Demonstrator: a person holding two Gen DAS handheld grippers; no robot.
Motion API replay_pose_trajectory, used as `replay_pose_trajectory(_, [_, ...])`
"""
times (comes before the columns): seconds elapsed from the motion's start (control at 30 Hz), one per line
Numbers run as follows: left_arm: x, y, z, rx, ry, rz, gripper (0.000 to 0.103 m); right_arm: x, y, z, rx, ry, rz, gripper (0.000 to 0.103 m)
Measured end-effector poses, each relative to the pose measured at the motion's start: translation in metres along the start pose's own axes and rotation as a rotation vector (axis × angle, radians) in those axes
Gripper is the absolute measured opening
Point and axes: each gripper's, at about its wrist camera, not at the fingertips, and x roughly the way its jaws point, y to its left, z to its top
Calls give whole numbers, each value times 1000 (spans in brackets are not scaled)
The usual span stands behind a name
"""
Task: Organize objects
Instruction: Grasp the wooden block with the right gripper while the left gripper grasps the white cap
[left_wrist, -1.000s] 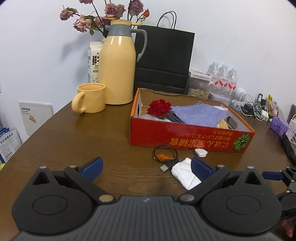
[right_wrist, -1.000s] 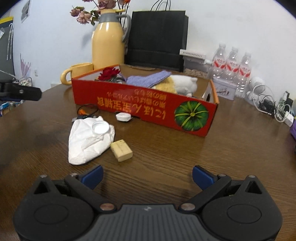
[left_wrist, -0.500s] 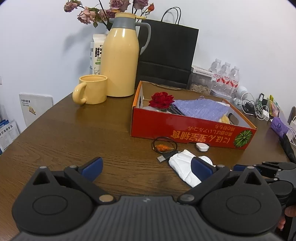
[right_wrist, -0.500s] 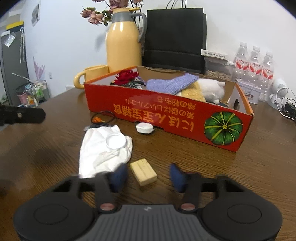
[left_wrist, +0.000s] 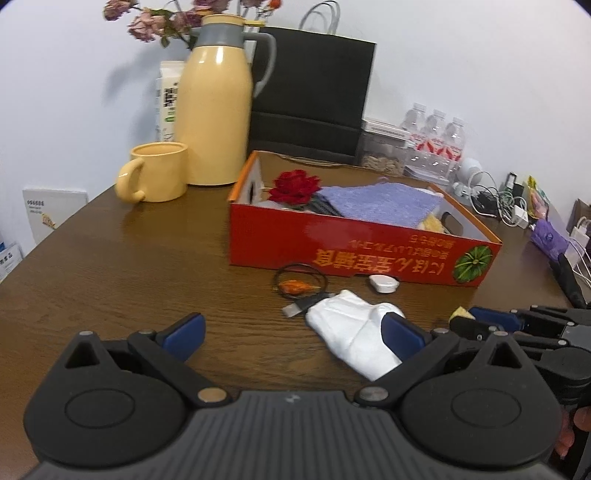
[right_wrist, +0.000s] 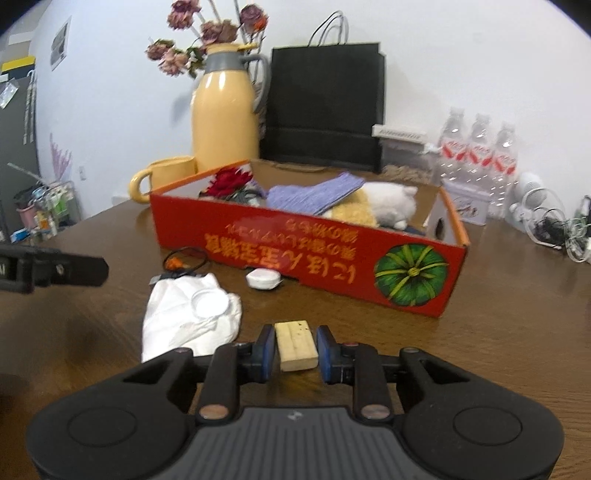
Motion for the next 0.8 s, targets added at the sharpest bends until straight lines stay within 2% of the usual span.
replay_pose_trajectory(0.2, [14,-27,2,68,-12,-29,102,-8,-6,0,23,-51,-74,23])
replay_pose_trajectory(0.3, [21,-39,4,107,-18,-47,86,-8,-9,-1,30,-54,-89,23])
replay_pose_trajectory(0.37, [28,-47,4,131,-11,-53,71,-8,-9,-1,29,-58,-94,23])
replay_pose_trajectory(0.47, [37,-54,3,146,12,-72,58,-9,-9,-1,23,-63,-94,23])
replay_pose_trajectory(0.7, [54,-61,2,142,30,-95,43,-9,-8,-1,17,-67,-88,23])
replay_pose_trajectory(0.8, [60,-62,2,137,42,-119,24,-9,-7,-1,12,-68,-87,23])
